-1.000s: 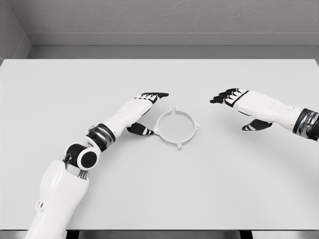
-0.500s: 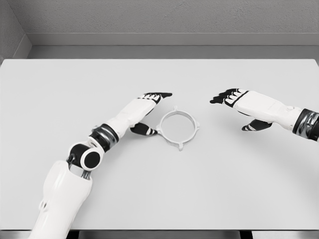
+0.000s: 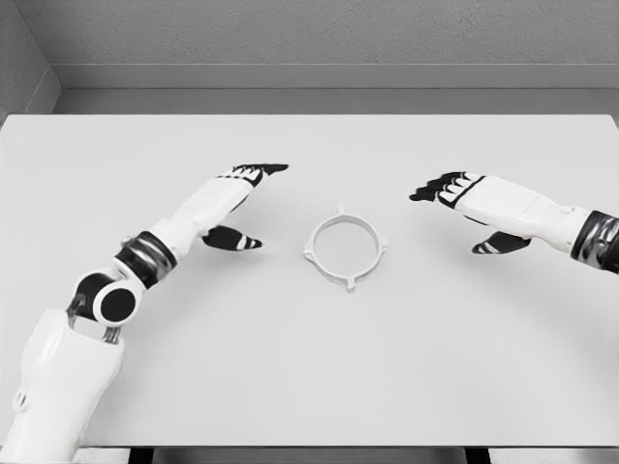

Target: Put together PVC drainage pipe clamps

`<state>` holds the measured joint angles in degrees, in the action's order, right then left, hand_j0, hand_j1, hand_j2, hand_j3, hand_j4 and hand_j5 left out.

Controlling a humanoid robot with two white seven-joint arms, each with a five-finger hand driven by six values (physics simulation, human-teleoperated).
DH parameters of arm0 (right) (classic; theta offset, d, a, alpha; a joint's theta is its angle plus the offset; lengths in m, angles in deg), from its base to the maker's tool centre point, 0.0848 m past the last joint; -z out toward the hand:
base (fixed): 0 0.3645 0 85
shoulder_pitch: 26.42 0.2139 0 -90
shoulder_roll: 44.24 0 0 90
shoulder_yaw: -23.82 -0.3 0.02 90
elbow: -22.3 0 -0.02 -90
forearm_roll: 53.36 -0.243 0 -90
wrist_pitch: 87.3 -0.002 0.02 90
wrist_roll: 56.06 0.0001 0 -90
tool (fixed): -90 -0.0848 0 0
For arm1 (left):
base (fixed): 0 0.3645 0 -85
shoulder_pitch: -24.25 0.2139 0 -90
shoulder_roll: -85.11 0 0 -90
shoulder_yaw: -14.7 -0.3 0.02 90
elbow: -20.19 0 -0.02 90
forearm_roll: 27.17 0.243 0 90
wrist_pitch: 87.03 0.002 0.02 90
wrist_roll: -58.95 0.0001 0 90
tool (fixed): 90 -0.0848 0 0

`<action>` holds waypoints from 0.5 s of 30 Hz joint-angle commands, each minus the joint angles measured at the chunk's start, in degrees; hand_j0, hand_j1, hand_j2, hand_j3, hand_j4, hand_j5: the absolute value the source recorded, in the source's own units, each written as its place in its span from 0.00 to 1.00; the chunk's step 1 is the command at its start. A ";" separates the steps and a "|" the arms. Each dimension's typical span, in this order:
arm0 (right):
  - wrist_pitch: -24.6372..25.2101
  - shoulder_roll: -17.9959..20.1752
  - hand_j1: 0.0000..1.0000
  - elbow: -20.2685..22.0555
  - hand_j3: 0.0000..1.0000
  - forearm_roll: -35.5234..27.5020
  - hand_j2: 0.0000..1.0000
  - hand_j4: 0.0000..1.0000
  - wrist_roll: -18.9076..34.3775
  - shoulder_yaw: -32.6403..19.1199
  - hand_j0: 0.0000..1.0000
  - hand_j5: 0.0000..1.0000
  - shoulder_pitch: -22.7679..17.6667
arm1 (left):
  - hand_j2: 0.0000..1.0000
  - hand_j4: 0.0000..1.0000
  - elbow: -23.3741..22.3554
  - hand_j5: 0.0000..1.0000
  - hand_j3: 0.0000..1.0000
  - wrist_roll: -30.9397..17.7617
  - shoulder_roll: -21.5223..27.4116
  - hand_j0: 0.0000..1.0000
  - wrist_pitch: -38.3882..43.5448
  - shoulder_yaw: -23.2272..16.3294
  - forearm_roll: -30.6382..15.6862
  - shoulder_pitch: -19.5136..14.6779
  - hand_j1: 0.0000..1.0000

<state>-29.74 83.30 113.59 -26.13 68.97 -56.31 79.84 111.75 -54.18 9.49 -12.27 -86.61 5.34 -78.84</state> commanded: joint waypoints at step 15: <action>0.09 4.65 1.00 -0.23 1.00 -0.25 1.00 1.00 -0.03 -0.12 1.00 1.00 2.20 | 1.00 1.00 -15.45 1.00 1.00 -0.07 24.20 1.00 -19.76 16.58 -12.64 1.05 1.00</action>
<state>-29.80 87.76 113.42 -26.10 68.97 -56.49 82.04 97.67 -54.27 32.52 -31.94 -70.50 -7.26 -77.79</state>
